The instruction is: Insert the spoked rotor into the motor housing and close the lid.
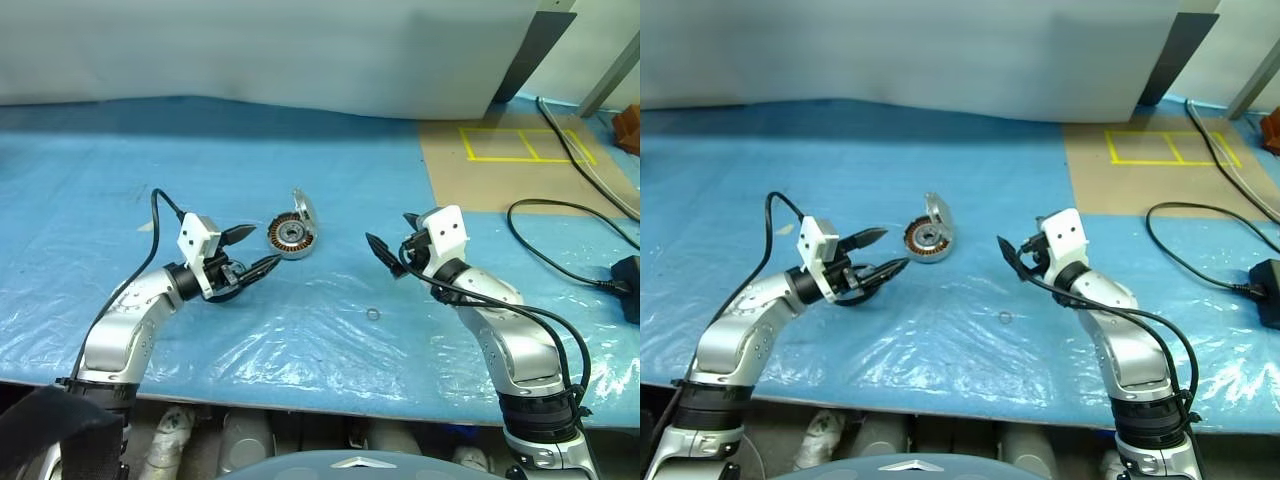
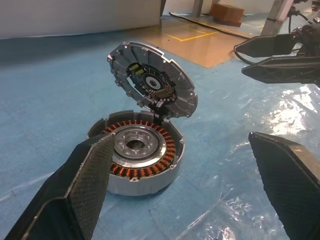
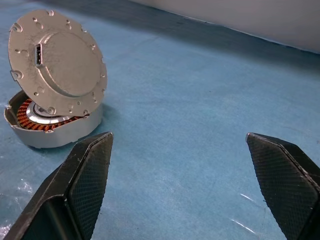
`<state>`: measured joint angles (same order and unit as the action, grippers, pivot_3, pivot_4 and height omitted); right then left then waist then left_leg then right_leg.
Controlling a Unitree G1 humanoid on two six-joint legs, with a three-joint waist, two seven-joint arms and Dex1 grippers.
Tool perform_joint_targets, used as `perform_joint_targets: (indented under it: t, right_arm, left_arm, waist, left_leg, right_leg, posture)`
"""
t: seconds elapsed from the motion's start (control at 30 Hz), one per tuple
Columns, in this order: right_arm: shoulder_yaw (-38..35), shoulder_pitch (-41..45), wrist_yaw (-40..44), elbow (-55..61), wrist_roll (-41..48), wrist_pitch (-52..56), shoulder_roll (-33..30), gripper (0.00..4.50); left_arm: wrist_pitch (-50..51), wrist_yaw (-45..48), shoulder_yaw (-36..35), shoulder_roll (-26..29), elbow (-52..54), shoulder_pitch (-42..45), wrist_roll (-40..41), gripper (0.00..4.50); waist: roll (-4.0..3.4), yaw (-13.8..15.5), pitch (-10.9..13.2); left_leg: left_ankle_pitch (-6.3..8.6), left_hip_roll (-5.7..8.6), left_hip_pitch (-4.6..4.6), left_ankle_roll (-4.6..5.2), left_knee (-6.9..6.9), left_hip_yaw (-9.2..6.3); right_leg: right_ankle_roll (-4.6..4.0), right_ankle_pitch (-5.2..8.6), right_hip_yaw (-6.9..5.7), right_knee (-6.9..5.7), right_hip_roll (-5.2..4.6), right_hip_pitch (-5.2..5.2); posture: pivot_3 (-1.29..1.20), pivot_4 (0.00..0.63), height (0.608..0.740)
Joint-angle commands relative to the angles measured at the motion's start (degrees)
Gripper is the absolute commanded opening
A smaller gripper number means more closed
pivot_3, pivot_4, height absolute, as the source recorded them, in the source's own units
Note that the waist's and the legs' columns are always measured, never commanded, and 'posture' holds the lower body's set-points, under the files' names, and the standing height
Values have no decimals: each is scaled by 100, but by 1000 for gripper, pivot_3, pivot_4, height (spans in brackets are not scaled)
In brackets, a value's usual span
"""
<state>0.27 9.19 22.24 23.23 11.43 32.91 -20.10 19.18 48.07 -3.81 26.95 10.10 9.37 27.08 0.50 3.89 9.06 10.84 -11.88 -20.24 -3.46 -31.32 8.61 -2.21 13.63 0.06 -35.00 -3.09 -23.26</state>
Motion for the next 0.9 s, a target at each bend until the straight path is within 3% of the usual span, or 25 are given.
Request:
perform_joint_targets:
  t: [0.03, 0.4, 0.57, 0.73, 0.9]
  right_arm:
    - [-46, 78, -20, 135, 19, -112, -7, 4456]
    - [79, 294, 288, 326, 172, 66, -160, 4456]
    - [286, 1046, 1021, 399, 474, 276, -579, 4456]
    - [531, 2319, 1905, -246, 705, 217, -885, 4456]
    - [1626, 3409, 3429, -704, 497, -463, -1093, 4456]
  left_arm:
    - [132, -54, -53, 83, 311, 101, 124, 4500]
    - [528, -180, -69, 135, 463, 347, 279, 4500]
    - [634, -127, -19, 142, 532, 250, 343, 4500]
    - [580, -39, -54, 193, 513, 86, 355, 4500]
    - [279, 17, -213, 236, 223, -70, 246, 4500]
  waist:
    - [0, 0, 0]
    - [0, -7, 0]
    - [0, -15, 0]
    - [0, -15, 0]
    - [-1, -42, 0]
  left_leg:
    - [0, 0, 1, 0, 0, 0]
    - [0, 0, 1, 0, 0, 0]
    - [0, 0, 3, 0, -3, 0]
    - [0, 0, 2, 0, -5, 0]
    - [-1, -2, 2, 1, -4, 0]
  right_leg:
    - [0, 0, 1, 0, 0, 0]
    - [1, -1, 1, 0, 1, 0]
    - [2, -2, 1, -5, 1, 1]
    - [1, -2, 1, -5, 1, 3]
    - [-1, -2, -1, -13, 3, 1]
  posture:
    - [0, 150, 740]
    - [0, 150, 740]
    - [0, 150, 740]
    - [0, 150, 740]
    - [0, 150, 740]
